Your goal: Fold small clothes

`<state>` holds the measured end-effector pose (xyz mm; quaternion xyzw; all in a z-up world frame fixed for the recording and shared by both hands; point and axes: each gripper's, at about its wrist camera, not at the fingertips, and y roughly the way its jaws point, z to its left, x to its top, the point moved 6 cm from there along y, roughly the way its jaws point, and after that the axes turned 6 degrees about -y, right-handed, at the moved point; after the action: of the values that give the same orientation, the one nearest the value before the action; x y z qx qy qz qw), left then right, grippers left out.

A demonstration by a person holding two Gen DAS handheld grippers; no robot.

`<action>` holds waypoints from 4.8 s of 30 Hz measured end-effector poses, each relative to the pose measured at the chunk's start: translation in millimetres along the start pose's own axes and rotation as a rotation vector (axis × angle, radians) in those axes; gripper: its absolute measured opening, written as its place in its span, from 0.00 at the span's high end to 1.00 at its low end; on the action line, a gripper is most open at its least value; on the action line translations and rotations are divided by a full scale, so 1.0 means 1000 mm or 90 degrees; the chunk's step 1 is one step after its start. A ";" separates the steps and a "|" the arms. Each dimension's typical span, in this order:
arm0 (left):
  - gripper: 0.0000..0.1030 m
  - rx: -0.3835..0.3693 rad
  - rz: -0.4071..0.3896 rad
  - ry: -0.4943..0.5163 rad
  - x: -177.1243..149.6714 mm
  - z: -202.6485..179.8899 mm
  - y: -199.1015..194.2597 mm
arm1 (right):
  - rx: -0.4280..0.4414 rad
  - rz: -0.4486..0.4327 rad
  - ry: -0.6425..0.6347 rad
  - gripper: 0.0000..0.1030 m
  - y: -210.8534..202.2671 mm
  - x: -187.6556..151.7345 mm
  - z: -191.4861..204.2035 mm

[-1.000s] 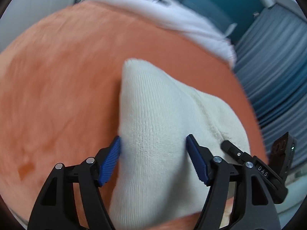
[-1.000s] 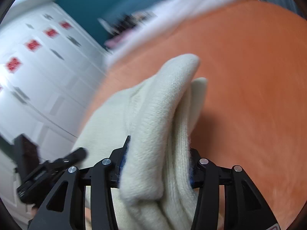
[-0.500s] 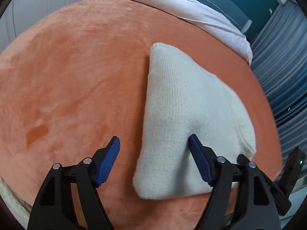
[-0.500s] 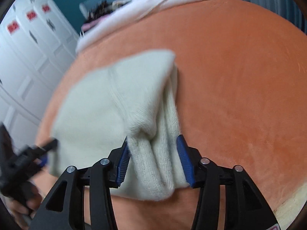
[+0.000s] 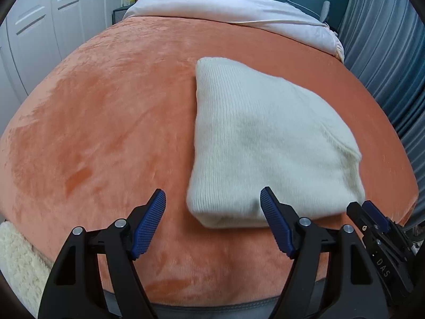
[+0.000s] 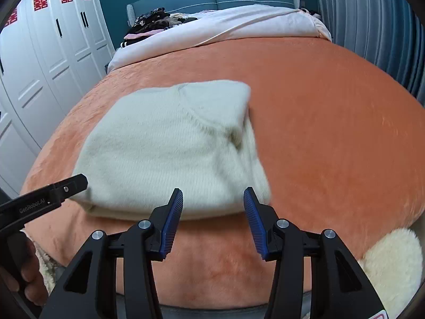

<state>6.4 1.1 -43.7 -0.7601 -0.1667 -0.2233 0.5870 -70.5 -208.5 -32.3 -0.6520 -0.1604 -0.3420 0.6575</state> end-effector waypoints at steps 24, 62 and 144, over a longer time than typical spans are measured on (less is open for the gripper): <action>0.20 -0.005 0.017 -0.122 -0.055 0.082 -0.025 | 0.315 -0.048 -0.217 0.82 -0.048 0.152 0.243; 0.05 -0.220 0.081 -0.287 0.048 0.012 0.063 | 0.200 0.117 0.242 0.29 0.126 0.071 -0.056; 0.04 0.103 -0.102 0.072 -0.030 0.007 0.058 | -0.104 0.002 -0.059 0.11 0.078 -0.024 0.029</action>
<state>11.9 -6.3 -108.6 -0.6806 -0.2111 -0.2979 0.6352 -29.7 -180.8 -103.7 -0.7187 -0.1610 -0.3221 0.5948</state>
